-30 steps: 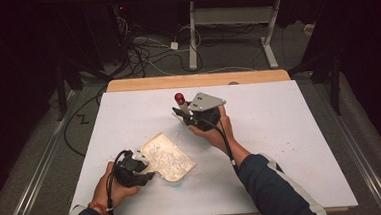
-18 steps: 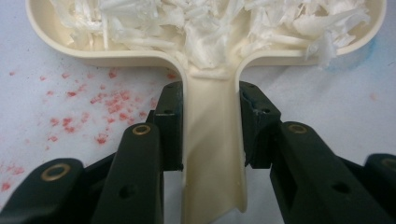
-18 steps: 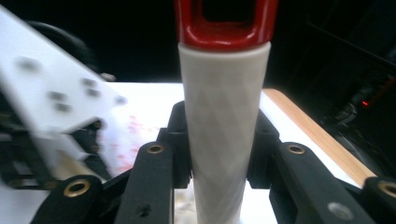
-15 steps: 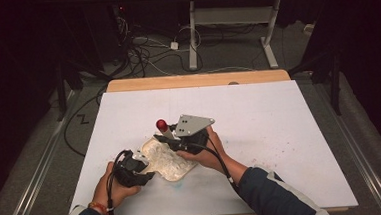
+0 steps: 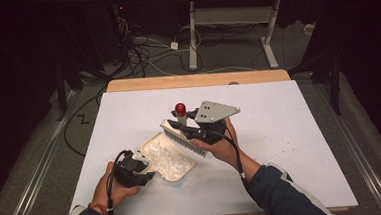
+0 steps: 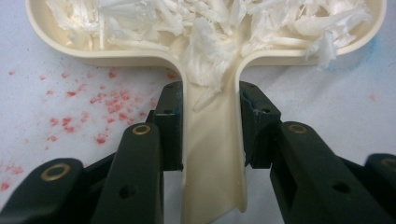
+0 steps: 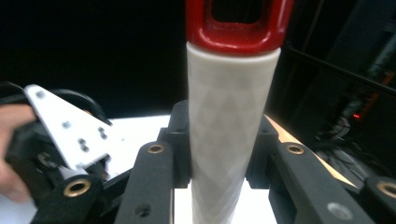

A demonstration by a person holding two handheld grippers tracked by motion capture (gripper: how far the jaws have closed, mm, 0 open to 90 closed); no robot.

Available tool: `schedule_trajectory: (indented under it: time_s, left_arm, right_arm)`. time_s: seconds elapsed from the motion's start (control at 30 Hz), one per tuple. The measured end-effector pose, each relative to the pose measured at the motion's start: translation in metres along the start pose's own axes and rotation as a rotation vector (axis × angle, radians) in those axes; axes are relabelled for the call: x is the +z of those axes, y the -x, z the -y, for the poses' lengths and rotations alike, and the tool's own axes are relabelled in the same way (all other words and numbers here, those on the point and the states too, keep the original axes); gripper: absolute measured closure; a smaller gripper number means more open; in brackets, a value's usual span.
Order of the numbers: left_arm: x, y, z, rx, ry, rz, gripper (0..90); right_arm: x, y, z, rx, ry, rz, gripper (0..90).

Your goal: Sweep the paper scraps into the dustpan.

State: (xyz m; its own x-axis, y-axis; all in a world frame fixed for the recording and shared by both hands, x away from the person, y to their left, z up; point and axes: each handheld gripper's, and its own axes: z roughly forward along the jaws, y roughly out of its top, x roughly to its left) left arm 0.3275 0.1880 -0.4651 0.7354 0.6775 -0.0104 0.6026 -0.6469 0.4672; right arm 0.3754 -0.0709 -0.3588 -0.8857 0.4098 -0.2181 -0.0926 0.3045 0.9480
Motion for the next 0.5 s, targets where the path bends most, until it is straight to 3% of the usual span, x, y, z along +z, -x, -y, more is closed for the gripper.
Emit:
schedule_trajectory:
  time_s: [0.1, 0.17, 0.37, 0.5]
  left_arm:
    - [0.000, 0.000, 0.000, -0.001, 0.000, 0.000, 63.3]
    - [0.000, 0.000, 0.000, 0.002, -0.001, -0.005, 63.3]
    - [-0.002, 0.004, 0.001, 0.006, -0.012, -0.012, 63.3]
    - [-0.004, 0.009, 0.001, 0.016, -0.030, -0.040, 63.3]
  right_arm:
    - [0.000, 0.003, 0.006, -0.017, -0.039, 0.037, 69.7]
    - [0.000, 0.004, 0.011, -0.003, -0.071, 0.043, 69.6]
    - [-0.012, 0.003, 0.024, 0.018, -0.119, 0.050, 69.7]
    - [-0.020, 0.001, 0.027, 0.039, -0.148, 0.028, 69.6]
